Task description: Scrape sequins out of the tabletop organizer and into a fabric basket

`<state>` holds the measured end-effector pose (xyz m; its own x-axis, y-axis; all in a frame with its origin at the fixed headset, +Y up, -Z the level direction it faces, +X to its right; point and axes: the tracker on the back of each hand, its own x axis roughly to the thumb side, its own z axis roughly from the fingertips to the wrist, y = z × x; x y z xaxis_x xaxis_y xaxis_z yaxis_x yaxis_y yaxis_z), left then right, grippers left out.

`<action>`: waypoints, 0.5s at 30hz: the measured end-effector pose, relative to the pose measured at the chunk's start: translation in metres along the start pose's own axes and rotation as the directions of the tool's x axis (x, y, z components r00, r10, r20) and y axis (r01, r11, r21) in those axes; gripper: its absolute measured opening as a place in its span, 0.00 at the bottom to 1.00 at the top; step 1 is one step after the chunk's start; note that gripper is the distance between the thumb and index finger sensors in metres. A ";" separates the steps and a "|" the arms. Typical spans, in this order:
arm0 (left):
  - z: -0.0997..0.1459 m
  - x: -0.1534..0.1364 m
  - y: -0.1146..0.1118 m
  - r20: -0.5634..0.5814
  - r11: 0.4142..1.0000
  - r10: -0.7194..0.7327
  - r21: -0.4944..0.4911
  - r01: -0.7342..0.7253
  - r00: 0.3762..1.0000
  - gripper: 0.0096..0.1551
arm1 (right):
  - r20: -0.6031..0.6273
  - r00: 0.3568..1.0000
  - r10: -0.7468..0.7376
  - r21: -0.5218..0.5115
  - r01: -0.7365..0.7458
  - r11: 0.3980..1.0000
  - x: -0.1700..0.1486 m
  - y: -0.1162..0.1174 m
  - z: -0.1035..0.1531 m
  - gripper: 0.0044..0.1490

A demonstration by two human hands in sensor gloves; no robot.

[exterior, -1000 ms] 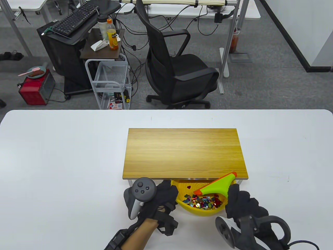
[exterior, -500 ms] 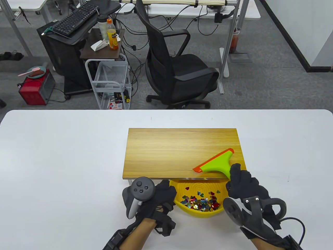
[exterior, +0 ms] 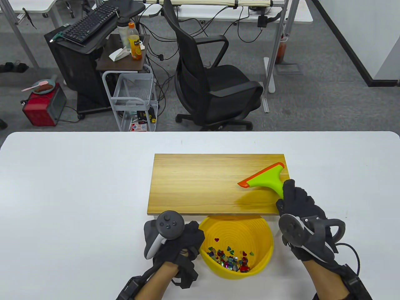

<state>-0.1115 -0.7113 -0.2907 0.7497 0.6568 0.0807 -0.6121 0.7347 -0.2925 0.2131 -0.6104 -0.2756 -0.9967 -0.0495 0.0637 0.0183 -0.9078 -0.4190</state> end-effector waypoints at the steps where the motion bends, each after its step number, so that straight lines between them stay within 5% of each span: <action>1: 0.003 0.001 0.003 0.017 1.000 -0.013 -0.007 0.013 1.000 0.28 | -0.006 1.000 -0.002 0.003 0.002 1.000 -0.002 0.001 -0.001 0.39; 15: 0.053 0.015 0.092 0.092 0.995 0.008 -0.102 0.001 0.996 0.27 | -0.039 0.998 -0.055 -0.007 0.055 0.998 -0.020 0.011 -0.013 0.39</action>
<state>-0.1698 -0.6242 -0.2662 0.7184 0.6756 0.1660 -0.5821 0.7144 -0.3884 0.2321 -0.6142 -0.2933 -0.9985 0.0167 0.0514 -0.0368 -0.9064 -0.4208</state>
